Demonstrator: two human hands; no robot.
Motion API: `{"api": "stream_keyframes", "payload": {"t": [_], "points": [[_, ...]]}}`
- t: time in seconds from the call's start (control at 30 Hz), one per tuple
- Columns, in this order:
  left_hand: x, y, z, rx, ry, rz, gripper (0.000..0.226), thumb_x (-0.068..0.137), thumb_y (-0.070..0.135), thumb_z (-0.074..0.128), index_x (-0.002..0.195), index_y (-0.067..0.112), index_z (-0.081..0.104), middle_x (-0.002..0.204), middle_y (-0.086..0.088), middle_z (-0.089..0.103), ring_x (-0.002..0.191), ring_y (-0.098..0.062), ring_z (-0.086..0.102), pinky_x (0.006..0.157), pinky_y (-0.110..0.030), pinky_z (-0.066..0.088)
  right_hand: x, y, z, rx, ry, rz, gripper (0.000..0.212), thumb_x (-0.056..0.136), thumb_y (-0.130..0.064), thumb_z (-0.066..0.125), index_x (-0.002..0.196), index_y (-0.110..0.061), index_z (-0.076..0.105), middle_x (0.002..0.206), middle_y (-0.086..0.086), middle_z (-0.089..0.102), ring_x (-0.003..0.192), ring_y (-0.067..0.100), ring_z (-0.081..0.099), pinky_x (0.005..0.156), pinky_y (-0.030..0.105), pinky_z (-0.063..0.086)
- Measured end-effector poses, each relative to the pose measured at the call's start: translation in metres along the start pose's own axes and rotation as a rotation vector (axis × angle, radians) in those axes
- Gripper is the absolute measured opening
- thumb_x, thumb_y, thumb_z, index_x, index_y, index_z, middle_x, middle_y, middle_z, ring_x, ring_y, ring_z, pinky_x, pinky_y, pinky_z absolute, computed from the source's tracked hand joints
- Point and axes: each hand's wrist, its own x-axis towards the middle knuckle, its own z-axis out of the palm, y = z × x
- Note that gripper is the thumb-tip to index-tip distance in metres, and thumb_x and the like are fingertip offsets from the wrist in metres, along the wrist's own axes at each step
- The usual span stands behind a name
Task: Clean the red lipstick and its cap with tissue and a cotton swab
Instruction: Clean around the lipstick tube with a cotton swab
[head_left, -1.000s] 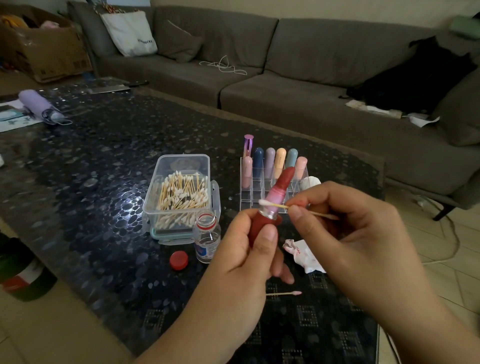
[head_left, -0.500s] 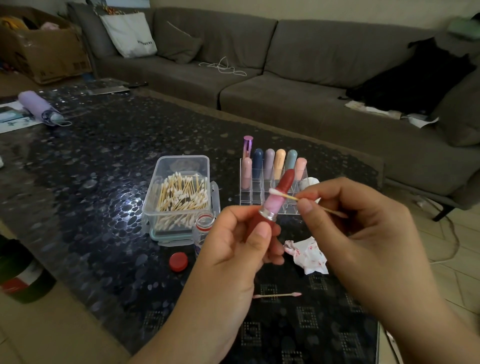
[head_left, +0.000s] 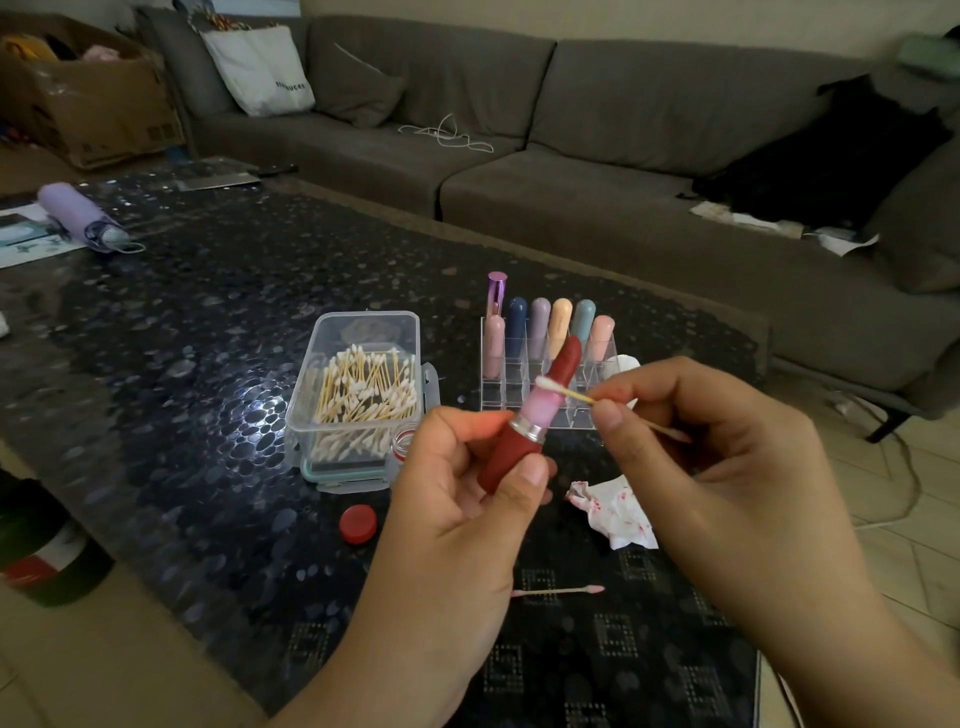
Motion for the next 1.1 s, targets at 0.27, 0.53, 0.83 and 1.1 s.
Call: {"api": "stream_keyframes", "payload": {"t": [0.27, 0.53, 0.83, 1.1], "points": [[-0.0017, 0.0017, -0.0005, 0.102, 0.051, 0.033, 0.015, 0.072, 0.027, 0.067, 0.077, 0.038, 0.058, 0.085, -0.001, 0.067, 0.072, -0.003, 0.058, 0.064, -0.016, 0.049, -0.0019, -0.0004, 0.0012, -0.017, 0.022, -0.009, 0.012, 0.079, -0.033, 0.058, 0.075, -0.026, 0.066, 0.060, 0.005, 0.057, 0.046, 0.016, 0.048, 0.043, 0.017, 0.039], [-0.0016, 0.0020, 0.0019, 0.072, 0.069, 0.052, 0.010, 0.074, 0.025, 0.064, 0.081, 0.027, 0.057, 0.084, -0.001, 0.071, 0.073, -0.004, 0.066, 0.063, -0.015, 0.050, -0.0028, -0.0040, 0.0036, -0.044, -0.031, -0.052, 0.010, 0.080, -0.031, 0.058, 0.074, -0.025, 0.065, 0.059, 0.003, 0.058, 0.048, 0.013, 0.051, 0.045, 0.018, 0.042], [-0.0010, 0.0016, 0.0044, -0.081, 0.007, -0.017, 0.013, 0.079, 0.029, 0.047, 0.076, 0.025, 0.059, 0.064, 0.003, 0.061, 0.056, -0.011, 0.056, 0.055, -0.022, 0.048, -0.0022, -0.0042, 0.0032, -0.028, 0.023, -0.038, 0.007, 0.081, -0.030, 0.057, 0.077, -0.029, 0.063, 0.068, 0.000, 0.058, 0.051, 0.012, 0.051, 0.046, 0.015, 0.041], [0.0002, 0.0075, 0.0064, -0.455, -0.077, -0.178, 0.017, 0.079, 0.022, 0.046, 0.075, 0.017, 0.061, 0.056, 0.001, 0.050, 0.047, -0.010, 0.042, 0.048, -0.023, 0.044, -0.0017, -0.0043, 0.0010, 0.027, -0.017, -0.015, 0.009, 0.080, -0.030, 0.058, 0.076, -0.026, 0.065, 0.068, 0.002, 0.062, 0.054, 0.014, 0.055, 0.048, 0.015, 0.044]]}}
